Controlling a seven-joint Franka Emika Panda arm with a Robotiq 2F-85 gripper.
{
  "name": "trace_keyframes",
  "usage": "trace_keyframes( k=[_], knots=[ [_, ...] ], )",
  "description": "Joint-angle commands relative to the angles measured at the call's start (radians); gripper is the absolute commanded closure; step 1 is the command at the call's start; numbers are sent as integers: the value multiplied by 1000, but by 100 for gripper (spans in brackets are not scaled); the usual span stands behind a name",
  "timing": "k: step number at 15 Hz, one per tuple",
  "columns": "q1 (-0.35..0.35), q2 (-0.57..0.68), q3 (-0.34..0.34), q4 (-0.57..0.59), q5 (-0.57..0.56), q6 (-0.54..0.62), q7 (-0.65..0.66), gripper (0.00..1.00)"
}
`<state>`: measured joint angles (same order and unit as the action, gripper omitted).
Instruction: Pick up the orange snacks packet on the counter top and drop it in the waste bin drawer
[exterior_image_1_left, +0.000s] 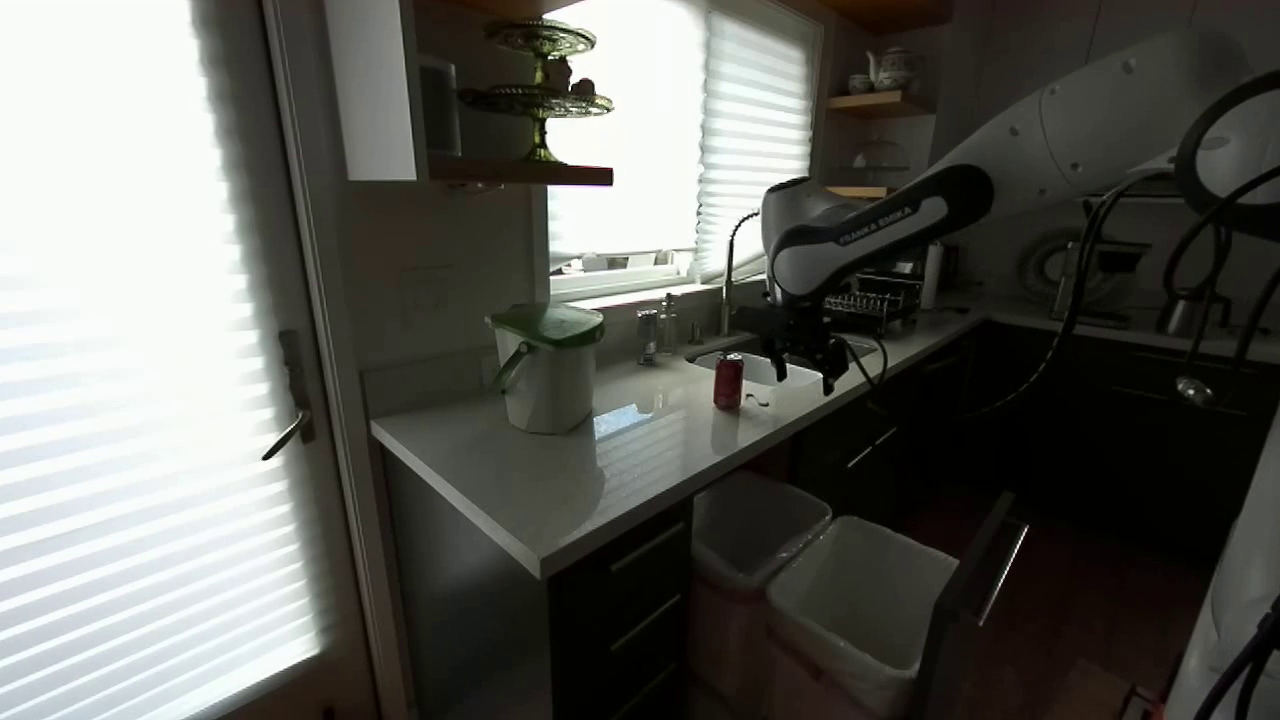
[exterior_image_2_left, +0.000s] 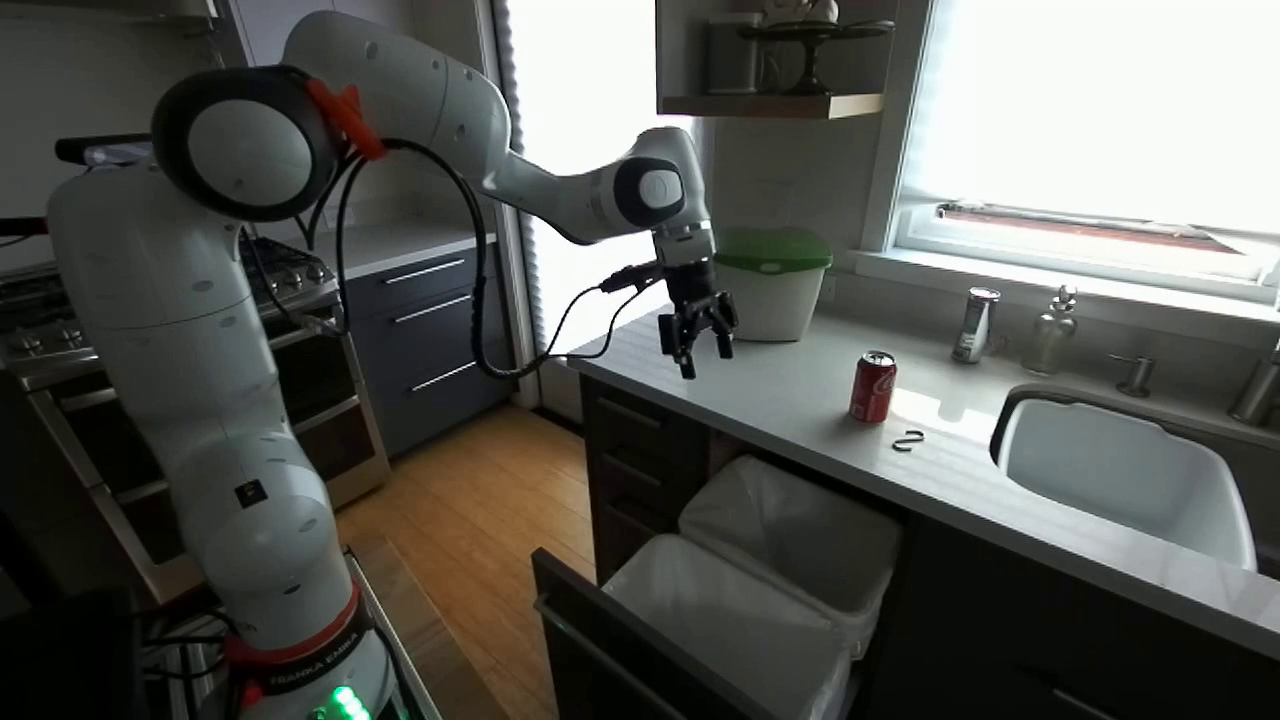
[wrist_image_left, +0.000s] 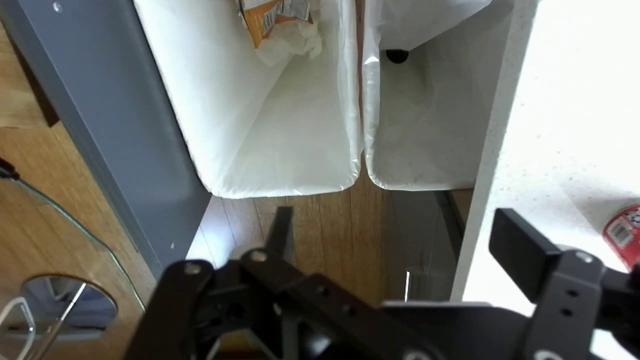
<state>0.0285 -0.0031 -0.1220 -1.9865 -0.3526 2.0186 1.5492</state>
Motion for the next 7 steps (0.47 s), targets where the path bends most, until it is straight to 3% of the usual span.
trace_keyframes(
  k=[1, 7],
  knots=[
    [-29, -11, 34, 4, -5, -11, -13, 0],
    [-31, -10, 36, 2, -12, -14, -26, 0]
  ],
)
